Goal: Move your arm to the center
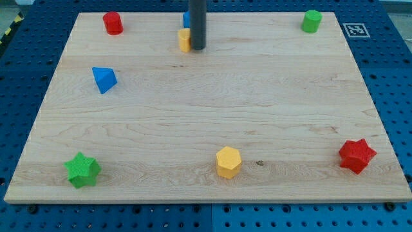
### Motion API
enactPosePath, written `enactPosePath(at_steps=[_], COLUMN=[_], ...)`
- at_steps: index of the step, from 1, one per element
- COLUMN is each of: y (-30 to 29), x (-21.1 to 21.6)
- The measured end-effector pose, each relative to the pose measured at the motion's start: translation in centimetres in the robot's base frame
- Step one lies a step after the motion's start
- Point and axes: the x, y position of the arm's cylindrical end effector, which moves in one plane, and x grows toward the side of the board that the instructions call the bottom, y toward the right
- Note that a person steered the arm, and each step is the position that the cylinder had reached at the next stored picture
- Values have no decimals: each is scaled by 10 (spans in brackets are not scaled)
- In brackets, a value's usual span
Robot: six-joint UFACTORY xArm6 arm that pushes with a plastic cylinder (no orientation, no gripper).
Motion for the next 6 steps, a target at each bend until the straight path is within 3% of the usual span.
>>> enactPosePath(at_steps=[3, 4, 6], y=[-86, -67, 129], x=[-30, -17, 141])
